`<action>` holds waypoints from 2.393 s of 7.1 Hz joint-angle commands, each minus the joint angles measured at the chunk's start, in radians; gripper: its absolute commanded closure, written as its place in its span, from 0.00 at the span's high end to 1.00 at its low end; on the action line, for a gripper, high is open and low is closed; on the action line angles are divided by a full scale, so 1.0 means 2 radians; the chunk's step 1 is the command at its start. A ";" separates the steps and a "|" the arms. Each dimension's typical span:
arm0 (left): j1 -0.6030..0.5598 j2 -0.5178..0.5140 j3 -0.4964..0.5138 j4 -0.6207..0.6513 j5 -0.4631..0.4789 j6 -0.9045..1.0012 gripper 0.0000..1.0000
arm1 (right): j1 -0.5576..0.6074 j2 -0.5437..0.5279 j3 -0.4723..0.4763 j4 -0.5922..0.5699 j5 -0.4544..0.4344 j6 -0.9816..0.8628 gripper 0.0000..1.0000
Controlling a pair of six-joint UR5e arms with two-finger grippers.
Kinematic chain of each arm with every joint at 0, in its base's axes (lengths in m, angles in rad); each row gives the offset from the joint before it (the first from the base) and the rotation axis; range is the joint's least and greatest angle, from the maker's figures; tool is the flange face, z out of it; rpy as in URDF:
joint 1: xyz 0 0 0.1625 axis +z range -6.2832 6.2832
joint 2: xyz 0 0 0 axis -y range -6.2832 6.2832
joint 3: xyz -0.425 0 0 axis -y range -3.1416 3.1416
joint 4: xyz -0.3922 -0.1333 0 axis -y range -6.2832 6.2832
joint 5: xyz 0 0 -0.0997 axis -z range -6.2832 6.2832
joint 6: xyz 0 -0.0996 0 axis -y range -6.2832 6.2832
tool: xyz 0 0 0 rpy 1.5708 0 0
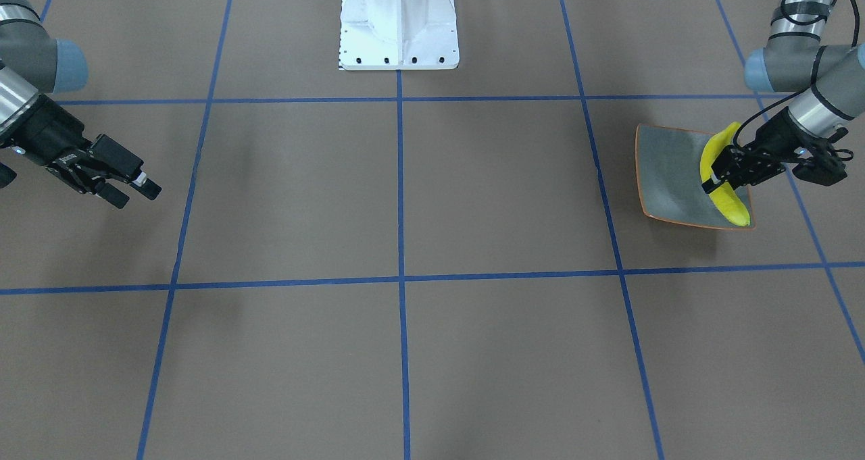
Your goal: Transfer all bananas from basket to plate
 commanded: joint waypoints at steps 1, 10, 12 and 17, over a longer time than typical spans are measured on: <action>0.003 0.000 0.000 0.000 -0.001 0.000 0.26 | -0.001 0.000 0.000 0.001 0.000 0.001 1.00; -0.008 -0.025 -0.019 0.000 -0.031 -0.002 0.62 | 0.052 -0.018 -0.010 -0.006 0.012 -0.046 1.00; -0.060 -0.025 -0.018 0.013 -0.039 0.004 0.62 | 0.137 -0.052 -0.056 -0.011 0.053 -0.196 1.00; -0.112 -0.032 -0.013 0.131 -0.055 0.188 0.65 | 0.303 -0.140 -0.099 -0.178 0.067 -0.646 1.00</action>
